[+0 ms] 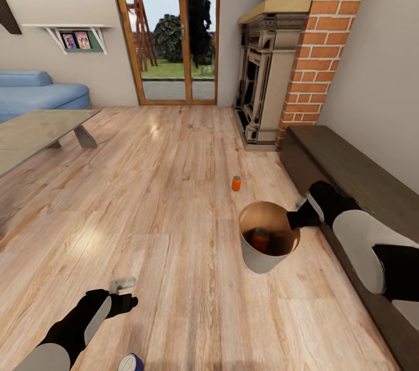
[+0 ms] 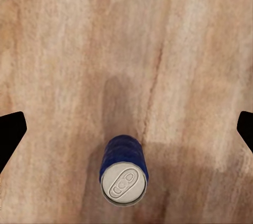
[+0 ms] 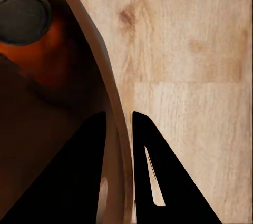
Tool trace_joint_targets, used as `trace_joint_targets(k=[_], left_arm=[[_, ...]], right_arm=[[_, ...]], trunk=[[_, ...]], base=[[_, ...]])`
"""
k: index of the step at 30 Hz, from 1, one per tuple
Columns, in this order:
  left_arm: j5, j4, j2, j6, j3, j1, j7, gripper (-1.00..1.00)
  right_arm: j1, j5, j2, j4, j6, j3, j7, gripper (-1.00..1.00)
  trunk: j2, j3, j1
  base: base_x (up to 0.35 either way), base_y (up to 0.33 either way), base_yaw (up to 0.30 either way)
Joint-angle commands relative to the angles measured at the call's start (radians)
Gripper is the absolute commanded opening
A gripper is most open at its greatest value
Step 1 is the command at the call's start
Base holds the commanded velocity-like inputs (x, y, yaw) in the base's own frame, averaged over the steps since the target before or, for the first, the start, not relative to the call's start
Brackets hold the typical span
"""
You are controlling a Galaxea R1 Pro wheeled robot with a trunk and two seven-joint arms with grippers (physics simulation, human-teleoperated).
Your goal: Put the three can of soda from the living room inside the tash can in the kitchen.
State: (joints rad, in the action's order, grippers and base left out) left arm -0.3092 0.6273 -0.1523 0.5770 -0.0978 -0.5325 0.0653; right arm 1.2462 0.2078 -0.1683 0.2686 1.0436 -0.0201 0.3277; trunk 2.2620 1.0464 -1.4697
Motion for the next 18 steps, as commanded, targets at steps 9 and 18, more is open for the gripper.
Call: trace_joint_targets(k=[9, 18], left_arm=[[-0.001, 0.000, 0.002, -0.001, 0.000, 0.000, 0.004, 1.00], [0.003, -0.001, 0.002, -0.001, -0.004, 0.000, 0.004, 1.00]], right_arm=[[0.268, -0.024, -0.059, -0.284, 0.004, -0.003, 0.007, -1.00], [0.296, -0.020, -0.081, -0.308, 0.004, -0.007, 0.007, -1.00]], trunk=[[0.000, 0.000, 0.000], [0.063, 0.028, -0.034]], base=[[0.000, 0.000, 0.000], [0.000, 0.000, 0.000]])
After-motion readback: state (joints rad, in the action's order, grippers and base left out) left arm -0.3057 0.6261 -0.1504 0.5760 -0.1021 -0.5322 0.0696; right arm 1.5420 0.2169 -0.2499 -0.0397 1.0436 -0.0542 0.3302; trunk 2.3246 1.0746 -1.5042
